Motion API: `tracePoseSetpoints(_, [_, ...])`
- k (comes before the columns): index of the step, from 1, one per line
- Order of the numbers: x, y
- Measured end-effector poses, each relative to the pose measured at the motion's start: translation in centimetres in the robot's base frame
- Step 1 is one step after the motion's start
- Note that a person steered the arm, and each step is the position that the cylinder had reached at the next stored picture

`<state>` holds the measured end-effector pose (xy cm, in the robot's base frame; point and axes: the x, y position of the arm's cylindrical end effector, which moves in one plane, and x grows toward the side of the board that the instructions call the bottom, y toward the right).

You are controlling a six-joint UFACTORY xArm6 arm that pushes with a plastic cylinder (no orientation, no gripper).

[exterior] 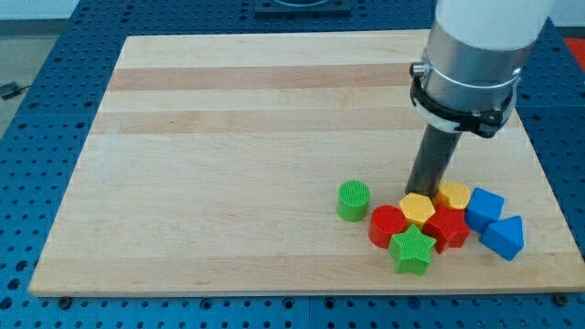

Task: Push the yellow heart into the blue cube and red star

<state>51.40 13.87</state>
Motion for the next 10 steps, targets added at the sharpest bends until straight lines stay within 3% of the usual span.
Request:
tracePoseSetpoints(2, [0.1,1.0])
tracePoseSetpoints(3, [-4.0,0.9])
tracePoseSetpoints(4, [-5.1,4.1])
tracePoseSetpoints(5, [-3.3,7.6])
tracePoseSetpoints(8, [1.3,7.8])
tracePoseSetpoints(9, [1.9,7.8])
tracePoseSetpoints(10, [-0.8,7.8])
